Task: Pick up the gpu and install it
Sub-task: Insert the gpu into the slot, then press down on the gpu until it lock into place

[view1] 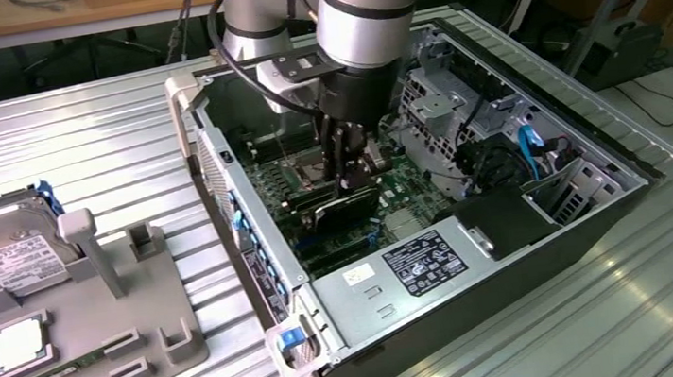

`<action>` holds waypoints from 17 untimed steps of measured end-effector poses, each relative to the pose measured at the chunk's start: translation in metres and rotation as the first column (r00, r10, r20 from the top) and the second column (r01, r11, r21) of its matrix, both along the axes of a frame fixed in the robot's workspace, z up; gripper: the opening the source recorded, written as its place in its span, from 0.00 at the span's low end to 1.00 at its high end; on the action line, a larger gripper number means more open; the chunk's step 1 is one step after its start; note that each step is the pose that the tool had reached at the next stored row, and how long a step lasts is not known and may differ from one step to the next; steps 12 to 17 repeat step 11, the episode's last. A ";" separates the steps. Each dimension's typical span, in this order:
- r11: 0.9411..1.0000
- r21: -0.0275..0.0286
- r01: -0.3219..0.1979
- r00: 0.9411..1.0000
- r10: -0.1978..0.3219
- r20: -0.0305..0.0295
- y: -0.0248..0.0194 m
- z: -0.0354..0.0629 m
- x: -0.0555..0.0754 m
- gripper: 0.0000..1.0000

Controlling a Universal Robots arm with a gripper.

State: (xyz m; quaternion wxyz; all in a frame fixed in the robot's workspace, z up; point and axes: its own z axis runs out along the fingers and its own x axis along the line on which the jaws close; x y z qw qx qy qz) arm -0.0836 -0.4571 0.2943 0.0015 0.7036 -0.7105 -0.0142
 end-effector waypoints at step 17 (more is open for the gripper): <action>1.000 -0.008 0.000 1.000 0.000 0.000 0.0001 0.0097 0.000 0.11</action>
